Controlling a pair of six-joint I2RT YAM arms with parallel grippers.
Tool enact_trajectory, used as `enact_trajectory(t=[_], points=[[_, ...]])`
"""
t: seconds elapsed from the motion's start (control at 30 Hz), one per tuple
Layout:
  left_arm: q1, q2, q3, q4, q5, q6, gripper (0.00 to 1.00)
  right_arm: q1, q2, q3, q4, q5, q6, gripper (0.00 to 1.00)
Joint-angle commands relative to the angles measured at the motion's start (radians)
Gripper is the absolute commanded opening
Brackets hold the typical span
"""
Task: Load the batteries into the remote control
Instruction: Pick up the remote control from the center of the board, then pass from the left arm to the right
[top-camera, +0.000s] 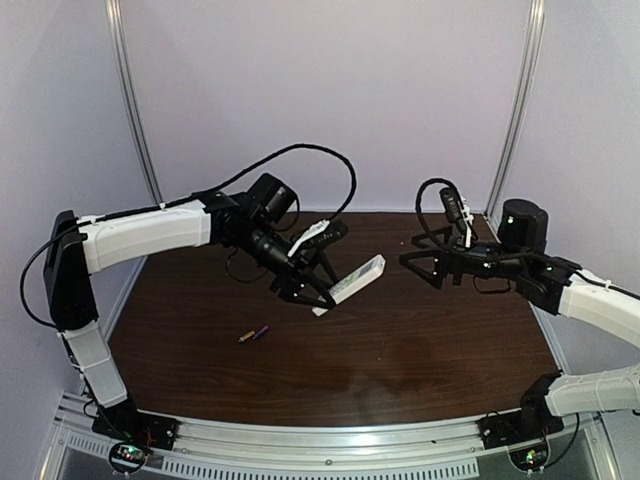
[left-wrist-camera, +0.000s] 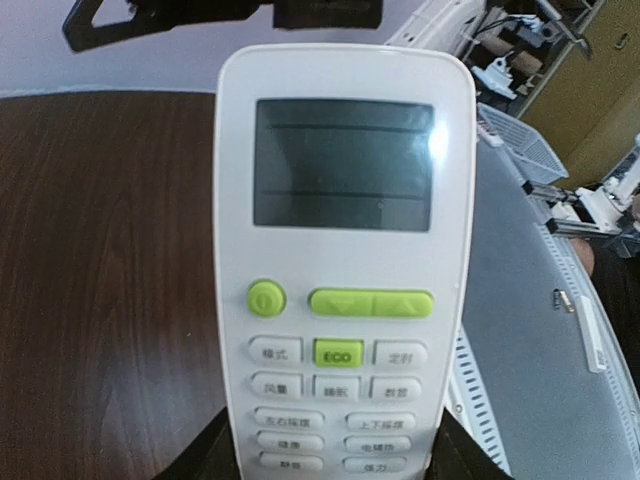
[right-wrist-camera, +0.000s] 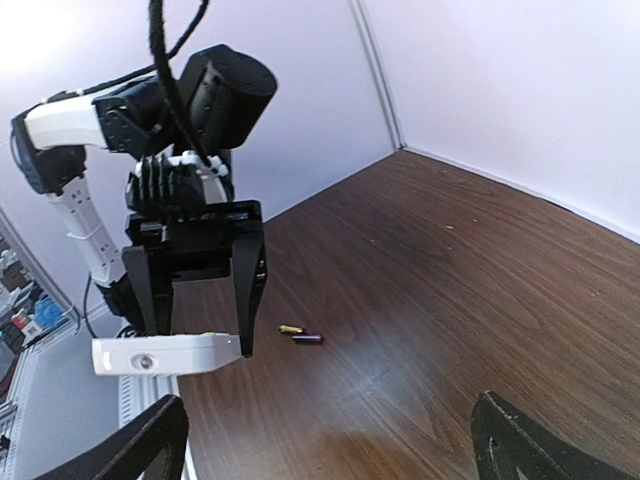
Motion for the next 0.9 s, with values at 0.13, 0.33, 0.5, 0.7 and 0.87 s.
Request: enact_trajectory(t=[0.13, 0.33, 0.5, 0.7, 0.87], points=[[-0.033, -0.087, -0.003, 0.023, 0.364, 0.011, 0.37, 0.141, -0.149, 0.075, -0.095, -0.129, -0.081, 0.98], [-0.096, -0.095, -0.008, 0.004, 0.468, 0.009, 0.37, 0.28, -0.161, 0.178, -0.284, -0.06, -0.19, 0.92], [-0.143, -0.097, -0.016, -0.03, 0.525, 0.025, 0.37, 0.374, -0.119, 0.25, -0.347, -0.011, -0.273, 0.89], [-0.179, -0.093, -0.023, -0.036, 0.588, 0.035, 0.38, 0.479, -0.062, 0.338, -0.385, -0.016, -0.314, 0.79], [-0.186, -0.082, -0.023, -0.035, 0.614, 0.038, 0.38, 0.577, -0.024, 0.401, -0.413, 0.01, -0.34, 0.65]])
